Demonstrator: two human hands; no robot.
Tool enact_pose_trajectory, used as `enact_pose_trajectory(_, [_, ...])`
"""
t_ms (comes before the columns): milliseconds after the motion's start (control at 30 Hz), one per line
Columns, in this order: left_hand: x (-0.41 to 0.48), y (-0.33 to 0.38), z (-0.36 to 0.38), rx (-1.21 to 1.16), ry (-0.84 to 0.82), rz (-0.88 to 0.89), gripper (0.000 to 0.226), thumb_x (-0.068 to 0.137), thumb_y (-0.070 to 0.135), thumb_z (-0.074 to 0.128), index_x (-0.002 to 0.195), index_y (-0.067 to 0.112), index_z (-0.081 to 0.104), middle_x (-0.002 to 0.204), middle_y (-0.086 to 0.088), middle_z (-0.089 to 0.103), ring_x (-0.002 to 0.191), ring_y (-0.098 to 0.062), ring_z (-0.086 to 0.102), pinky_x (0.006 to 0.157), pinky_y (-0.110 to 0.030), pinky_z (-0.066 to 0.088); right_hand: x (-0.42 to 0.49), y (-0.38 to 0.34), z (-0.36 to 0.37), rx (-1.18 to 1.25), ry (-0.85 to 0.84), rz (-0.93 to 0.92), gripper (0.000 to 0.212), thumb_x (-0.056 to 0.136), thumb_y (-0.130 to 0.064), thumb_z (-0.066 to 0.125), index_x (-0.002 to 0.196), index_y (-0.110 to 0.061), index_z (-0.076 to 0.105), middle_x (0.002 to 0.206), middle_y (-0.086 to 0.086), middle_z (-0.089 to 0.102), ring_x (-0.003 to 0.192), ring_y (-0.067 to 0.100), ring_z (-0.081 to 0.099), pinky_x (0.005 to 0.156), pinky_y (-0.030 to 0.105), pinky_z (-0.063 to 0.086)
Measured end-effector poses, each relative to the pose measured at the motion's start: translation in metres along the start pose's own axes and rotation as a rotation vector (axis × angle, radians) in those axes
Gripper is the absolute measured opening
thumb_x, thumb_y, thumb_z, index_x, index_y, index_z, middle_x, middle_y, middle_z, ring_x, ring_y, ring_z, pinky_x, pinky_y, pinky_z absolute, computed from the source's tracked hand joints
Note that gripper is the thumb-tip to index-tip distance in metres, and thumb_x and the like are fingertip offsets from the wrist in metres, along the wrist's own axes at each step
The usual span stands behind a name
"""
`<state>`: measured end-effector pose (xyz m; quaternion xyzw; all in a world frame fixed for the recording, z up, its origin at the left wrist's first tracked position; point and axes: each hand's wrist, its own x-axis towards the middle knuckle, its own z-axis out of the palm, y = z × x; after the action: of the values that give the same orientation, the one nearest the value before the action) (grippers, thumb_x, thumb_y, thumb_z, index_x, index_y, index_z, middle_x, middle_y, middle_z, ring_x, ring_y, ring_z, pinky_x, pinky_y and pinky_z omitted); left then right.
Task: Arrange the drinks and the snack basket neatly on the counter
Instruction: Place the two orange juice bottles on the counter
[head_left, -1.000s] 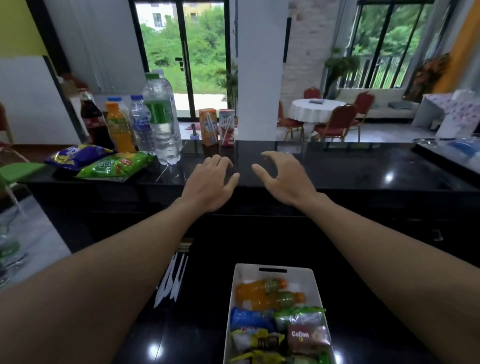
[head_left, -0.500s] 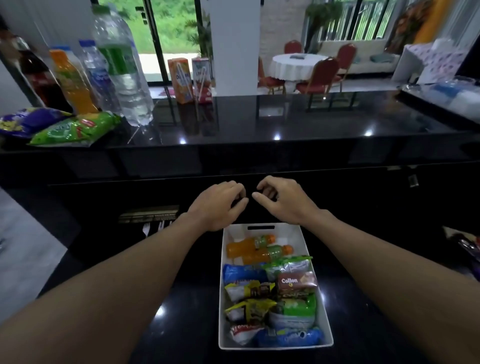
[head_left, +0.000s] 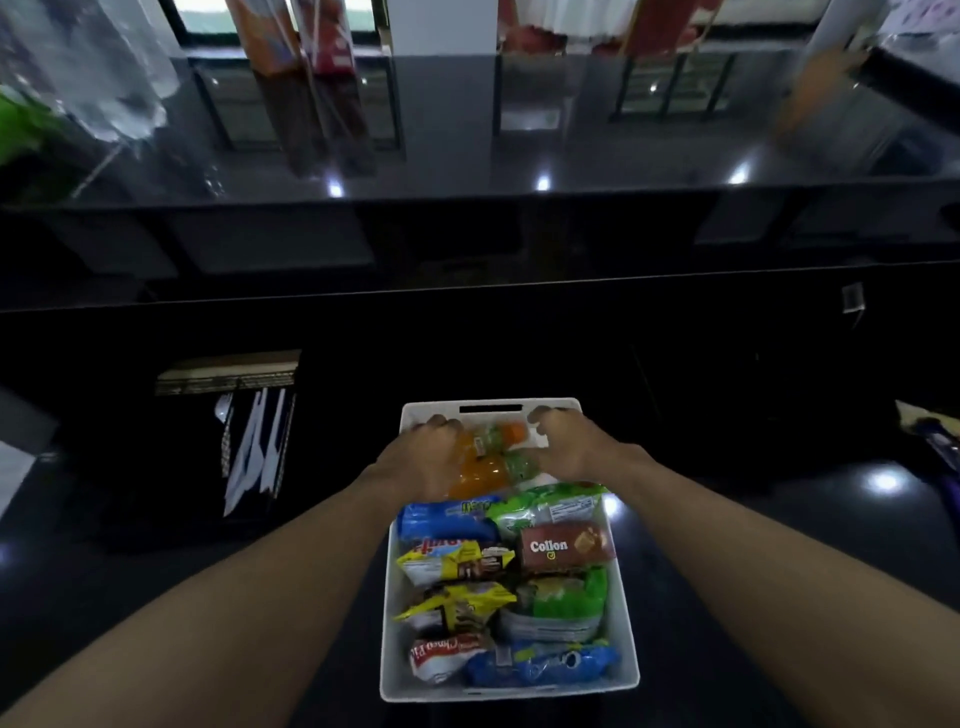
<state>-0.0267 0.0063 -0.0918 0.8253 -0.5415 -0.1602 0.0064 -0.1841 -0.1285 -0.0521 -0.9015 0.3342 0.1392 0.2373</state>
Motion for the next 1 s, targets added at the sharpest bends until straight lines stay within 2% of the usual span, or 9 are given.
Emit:
enact_pose_trajectory(200, [0.017, -0.010, 0.021, 0.068, -0.052, -0.064, 0.063, 0.094, 0.026, 0.059, 0.150, 0.021, 0.032, 0.148, -0.007, 0.043, 0.136, -0.026, 0.041, 0.112, -0.038, 0.035, 0.028, 0.010, 0.020, -0.185, -0.133, 0.007, 0.051, 0.104, -0.013, 0.052, 0.152, -0.011, 0.036, 0.145, 0.017, 0.050, 0.129, 0.033, 0.052, 0.105, 0.038, 0.044])
enact_pose_trajectory(300, [0.024, -0.013, 0.025, 0.138, -0.082, -0.068, 0.071, 0.096, 0.021, 0.058, 0.156, 0.023, 0.021, 0.156, -0.007, 0.034, 0.142, -0.026, 0.032, 0.117, -0.037, 0.028, 0.038, 0.013, 0.028, -0.232, -0.153, 0.001, 0.053, 0.100, -0.016, 0.057, 0.149, -0.013, 0.037, 0.141, 0.018, 0.052, 0.128, 0.033, 0.052, 0.102, 0.034, 0.045])
enact_pose_trajectory(367, [0.025, -0.010, 0.028, 0.160, -0.126, -0.077, 0.077, 0.093, 0.015, 0.062, 0.156, 0.023, 0.019, 0.151, -0.010, 0.038, 0.138, -0.028, 0.034, 0.114, -0.036, 0.032, 0.042, 0.015, 0.033, -0.231, -0.164, 0.006, 0.062, 0.100, -0.023, 0.058, 0.154, -0.015, 0.029, 0.146, 0.018, 0.047, 0.133, 0.033, 0.047, 0.104, 0.033, 0.041])
enact_pose_trajectory(433, [0.025, -0.007, 0.031, 0.161, -0.169, -0.096, 0.081, 0.089, 0.015, 0.067, 0.154, 0.020, 0.020, 0.145, -0.012, 0.044, 0.135, -0.030, 0.036, 0.110, -0.037, 0.036, 0.044, 0.017, 0.035, -0.214, -0.177, 0.019, 0.059, 0.098, -0.027, 0.061, 0.151, -0.015, 0.036, 0.145, 0.015, 0.048, 0.132, 0.031, 0.047, 0.103, 0.031, 0.040])
enact_pose_trajectory(567, [0.025, -0.005, 0.033, 0.140, -0.190, -0.107, 0.090, 0.083, 0.035, 0.076, 0.151, 0.014, 0.023, 0.144, -0.015, 0.042, 0.135, -0.032, 0.036, 0.113, -0.038, 0.031, 0.043, 0.021, 0.034, -0.227, -0.227, 0.029, 0.050, 0.096, -0.026, 0.066, 0.140, -0.011, 0.049, 0.138, 0.014, 0.048, 0.127, 0.031, 0.051, 0.102, 0.030, 0.041])
enact_pose_trajectory(633, [0.024, -0.003, 0.032, 0.132, -0.200, -0.112, 0.089, 0.082, 0.033, 0.078, 0.150, 0.013, 0.024, 0.143, -0.015, 0.042, 0.134, -0.032, 0.039, 0.112, -0.037, 0.032, 0.040, 0.020, 0.031, -0.226, -0.238, 0.032, 0.047, 0.094, -0.027, 0.069, 0.136, -0.011, 0.052, 0.136, 0.014, 0.050, 0.124, 0.031, 0.054, 0.099, 0.030, 0.043])
enact_pose_trajectory(767, [0.021, -0.003, 0.029, 0.082, -0.194, -0.146, 0.087, 0.084, 0.027, 0.075, 0.149, 0.010, 0.021, 0.144, -0.017, 0.039, 0.132, -0.034, 0.041, 0.110, -0.037, 0.036, 0.033, 0.021, 0.014, -0.120, -0.231, 0.026, 0.048, 0.085, -0.037, 0.079, 0.126, -0.015, 0.064, 0.126, 0.007, 0.064, 0.111, 0.024, 0.061, 0.091, 0.028, 0.050])
enact_pose_trajectory(900, [0.016, -0.003, 0.017, -0.051, -0.144, -0.140, 0.063, 0.092, 0.011, 0.061, 0.143, 0.010, 0.026, 0.141, -0.016, 0.038, 0.127, -0.033, 0.042, 0.103, -0.036, 0.040, 0.020, 0.016, -0.005, 0.107, -0.156, -0.016, 0.060, 0.074, -0.039, 0.088, 0.126, -0.015, 0.069, 0.108, -0.001, 0.065, 0.098, 0.015, 0.056, 0.071, 0.019, 0.043])
enact_pose_trajectory(1000, [0.003, -0.004, 0.003, -0.065, -0.033, -0.130, 0.063, 0.086, 0.014, 0.068, 0.137, 0.012, 0.030, 0.130, -0.011, 0.043, 0.115, -0.027, 0.048, 0.088, -0.028, 0.040, 0.007, 0.004, -0.016, 0.214, -0.081, -0.062, 0.042, 0.076, -0.029, 0.089, 0.104, -0.001, 0.073, 0.085, 0.004, 0.063, 0.087, 0.022, 0.059, 0.073, 0.031, 0.049])
